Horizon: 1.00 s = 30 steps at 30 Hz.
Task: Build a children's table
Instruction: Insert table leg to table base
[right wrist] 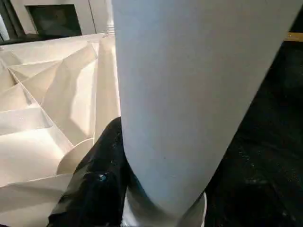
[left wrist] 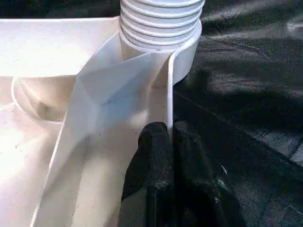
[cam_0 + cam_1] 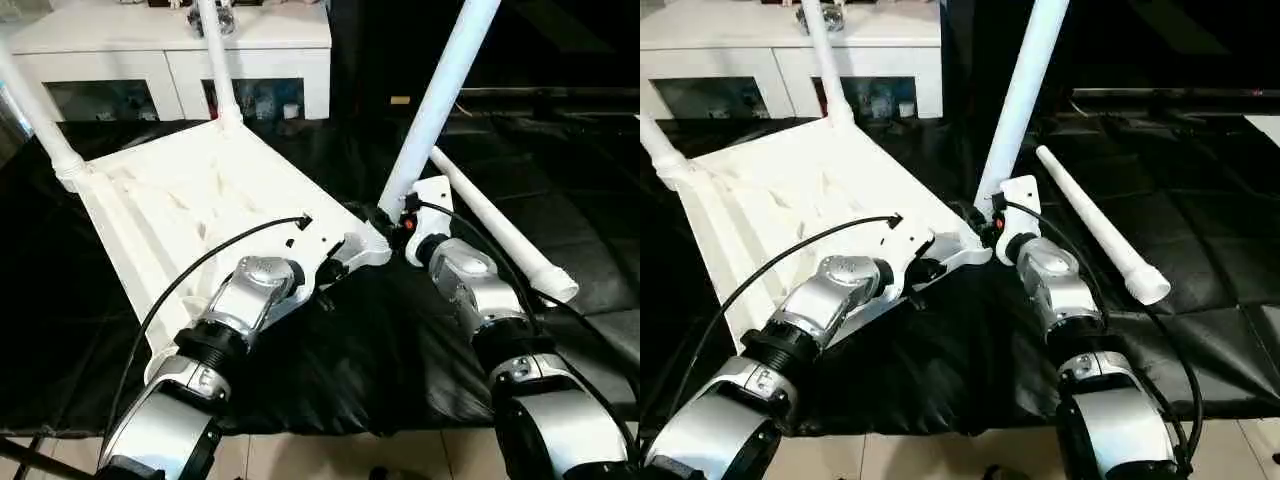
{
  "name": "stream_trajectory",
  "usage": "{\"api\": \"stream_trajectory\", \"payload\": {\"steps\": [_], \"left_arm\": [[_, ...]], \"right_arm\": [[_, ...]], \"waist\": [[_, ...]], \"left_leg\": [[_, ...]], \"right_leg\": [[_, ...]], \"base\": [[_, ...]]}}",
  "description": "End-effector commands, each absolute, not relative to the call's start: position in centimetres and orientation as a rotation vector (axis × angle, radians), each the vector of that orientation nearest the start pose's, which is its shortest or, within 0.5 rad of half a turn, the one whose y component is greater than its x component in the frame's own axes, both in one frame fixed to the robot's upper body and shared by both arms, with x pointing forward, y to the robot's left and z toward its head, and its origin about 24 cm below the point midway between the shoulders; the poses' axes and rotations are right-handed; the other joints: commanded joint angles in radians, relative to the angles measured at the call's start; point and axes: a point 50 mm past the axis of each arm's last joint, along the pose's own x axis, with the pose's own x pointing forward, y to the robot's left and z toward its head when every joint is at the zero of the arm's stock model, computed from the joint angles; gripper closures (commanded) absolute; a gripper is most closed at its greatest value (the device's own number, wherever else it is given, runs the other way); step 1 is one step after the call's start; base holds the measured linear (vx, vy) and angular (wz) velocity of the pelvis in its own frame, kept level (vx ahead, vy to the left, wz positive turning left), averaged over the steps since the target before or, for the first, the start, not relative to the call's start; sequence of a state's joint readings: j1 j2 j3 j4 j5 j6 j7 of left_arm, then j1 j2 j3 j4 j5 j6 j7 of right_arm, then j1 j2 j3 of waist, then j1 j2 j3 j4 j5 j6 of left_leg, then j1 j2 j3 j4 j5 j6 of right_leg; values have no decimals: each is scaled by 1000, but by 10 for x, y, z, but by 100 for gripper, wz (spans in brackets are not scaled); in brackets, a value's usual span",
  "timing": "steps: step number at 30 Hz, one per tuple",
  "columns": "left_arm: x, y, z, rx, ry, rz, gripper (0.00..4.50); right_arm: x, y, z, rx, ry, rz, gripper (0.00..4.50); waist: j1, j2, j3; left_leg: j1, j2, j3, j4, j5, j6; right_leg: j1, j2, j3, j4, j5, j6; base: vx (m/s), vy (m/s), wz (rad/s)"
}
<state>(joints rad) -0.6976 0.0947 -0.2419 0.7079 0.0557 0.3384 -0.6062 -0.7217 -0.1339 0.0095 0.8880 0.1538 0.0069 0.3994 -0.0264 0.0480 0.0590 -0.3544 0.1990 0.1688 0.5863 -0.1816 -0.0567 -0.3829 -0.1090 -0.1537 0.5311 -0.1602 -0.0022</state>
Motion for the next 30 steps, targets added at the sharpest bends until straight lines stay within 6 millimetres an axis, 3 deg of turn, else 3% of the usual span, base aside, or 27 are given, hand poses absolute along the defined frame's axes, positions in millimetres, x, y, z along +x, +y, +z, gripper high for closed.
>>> {"api": "stream_trajectory", "payload": {"steps": [1, 12, 17, 20, 22, 25, 27, 28, 30], "left_arm": [[355, 63, 84, 291, 289, -834, 450], [350, 60, 81, 339, 290, -912, 450], [347, 64, 79, 356, 301, -948, 450], [346, 66, 78, 358, 306, -953, 450], [346, 66, 78, 360, 309, -960, 450], [346, 67, 78, 362, 310, -965, 450], [346, 67, 78, 363, 309, -969, 450], [346, 67, 78, 363, 309, -969, 450], [345, 68, 79, 365, 309, -973, 450]], "right_arm": [[341, -127, -2, -37, 483, 469, 263], [345, -117, 5, -115, 441, 567, 263], [339, -115, 4, -128, 451, 694, 263], [339, -118, 3, -126, 455, 693, 263], [340, -120, 3, -124, 456, 677, 263], [341, -121, 4, -111, 450, 666, 191], [342, -121, 6, -94, 440, 663, 184], [342, -121, 6, -94, 440, 663, 176], [343, -122, 8, -84, 431, 674, 147]], "waist": [[1, -9, -52], [-7, -9, -50], [3, -12, -56], [10, -16, -55], [12, -16, -54], [14, -16, -56], [19, -14, -61], [20, -16, -61], [23, -13, -62]], "left_leg": [[12, 27, -23, -82, -529, 16], [17, 28, -26, -84, -572, 13], [7, 31, -20, -86, -501, 25], [3, 28, -16, -84, -465, 33], [10, 26, -15, -81, -469, 33], [10, 26, -16, -80, -453, 33], [11, 28, -14, -79, -425, 33], [2, 30, -15, -82, -404, 38], [1, 32, -14, -83, -395, 40]], "right_leg": [[27, -59, 38, -78, -534, -129], [23, -57, 36, -82, -552, -119], [28, -60, 54, -66, -467, -169], [28, -60, 58, -63, -468, -174], [24, -60, 55, -68, -517, -161], [26, -59, 51, -73, -546, -143], [26, -63, 54, -72, -515, -156], [31, -58, 55, -63, -479, -166], [31, -57, 56, -58, -449, -175]], "base": [[0, 0, 0], [0, 0, 0], [0, 0, 0], [0, 0, 0], [0, 0, 0], [0, 0, 0], [0, 0, 0], [0, 0, 0], [0, 0, 0]]}}
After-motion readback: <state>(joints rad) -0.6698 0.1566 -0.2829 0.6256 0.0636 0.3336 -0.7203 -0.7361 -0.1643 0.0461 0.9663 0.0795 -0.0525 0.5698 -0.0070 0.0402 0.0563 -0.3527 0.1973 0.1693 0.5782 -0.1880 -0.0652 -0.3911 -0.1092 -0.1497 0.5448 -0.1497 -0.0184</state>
